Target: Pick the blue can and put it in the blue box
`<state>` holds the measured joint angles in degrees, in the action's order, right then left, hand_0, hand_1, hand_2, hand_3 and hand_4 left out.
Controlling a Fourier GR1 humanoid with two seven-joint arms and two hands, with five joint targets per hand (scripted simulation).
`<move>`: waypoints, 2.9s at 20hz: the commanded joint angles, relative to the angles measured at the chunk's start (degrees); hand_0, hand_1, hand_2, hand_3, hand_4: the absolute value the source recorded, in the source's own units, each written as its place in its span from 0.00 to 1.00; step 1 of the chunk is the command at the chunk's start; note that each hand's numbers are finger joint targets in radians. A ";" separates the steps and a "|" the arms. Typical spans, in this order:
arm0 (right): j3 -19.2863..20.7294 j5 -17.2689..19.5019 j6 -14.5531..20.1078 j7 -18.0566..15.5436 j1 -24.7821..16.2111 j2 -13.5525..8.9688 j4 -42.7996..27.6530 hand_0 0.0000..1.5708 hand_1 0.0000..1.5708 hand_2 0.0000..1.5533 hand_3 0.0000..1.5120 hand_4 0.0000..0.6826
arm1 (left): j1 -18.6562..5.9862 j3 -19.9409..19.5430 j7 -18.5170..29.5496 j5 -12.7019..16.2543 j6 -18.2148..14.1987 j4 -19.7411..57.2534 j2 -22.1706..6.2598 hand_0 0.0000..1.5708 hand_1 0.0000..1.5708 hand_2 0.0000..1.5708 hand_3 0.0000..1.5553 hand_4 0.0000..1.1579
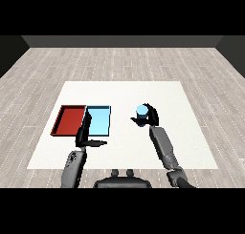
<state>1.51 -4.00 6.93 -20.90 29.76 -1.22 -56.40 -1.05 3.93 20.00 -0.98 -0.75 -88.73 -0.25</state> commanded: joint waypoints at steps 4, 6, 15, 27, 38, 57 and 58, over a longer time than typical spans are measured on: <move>-4.08 1.27 1.95 5.63 -6.95 0.76 -13.47 0.92 0.92 0.95 0.90 0.79 | -3.49 5.59 -4.15 1.09 -5.88 -1.13 0.24 0.00 0.00 0.00 0.00 0.00; -5.81 0.94 2.07 5.85 -7.12 1.20 -12.65 0.92 0.92 0.95 0.89 0.81 | -2.64 6.42 -0.17 1.62 -4.64 2.74 0.24 0.00 0.00 0.00 0.00 0.00; -9.40 0.61 2.71 6.41 -8.98 1.21 -17.81 0.93 0.93 0.95 0.92 0.81 | -7.77 11.08 -6.42 5.95 -7.04 1.29 0.25 0.00 0.00 0.00 0.00 0.00; -12.53 -2.08 5.85 5.68 -2.47 1.22 -13.99 0.93 0.93 0.94 0.91 0.81 | -14.43 18.05 -4.23 9.49 -12.64 11.17 0.25 0.00 0.00 0.00 0.00 0.00; -16.95 -4.63 7.82 10.03 -1.82 1.22 -18.39 0.92 0.92 0.95 0.91 0.82 | -15.69 20.98 0.81 12.48 -13.73 17.63 0.25 0.00 0.00 0.00 0.00 0.00; -22.06 -8.01 9.54 4.80 -2.51 1.22 -15.85 0.91 0.91 0.94 0.91 0.81 | -27.92 23.87 1.48 21.93 -18.07 30.69 0.25 0.00 0.00 0.00 0.00 0.00; -22.18 -5.69 9.10 6.49 -4.50 1.22 -19.72 0.91 0.91 0.94 0.91 0.81 | -26.38 26.58 -0.74 21.12 -21.71 26.31 0.25 0.00 0.00 0.00 0.00 0.00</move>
<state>-20.81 -11.45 16.55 -15.46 27.23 -0.01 -72.79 -27.81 30.13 22.35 21.53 -20.94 -59.40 0.00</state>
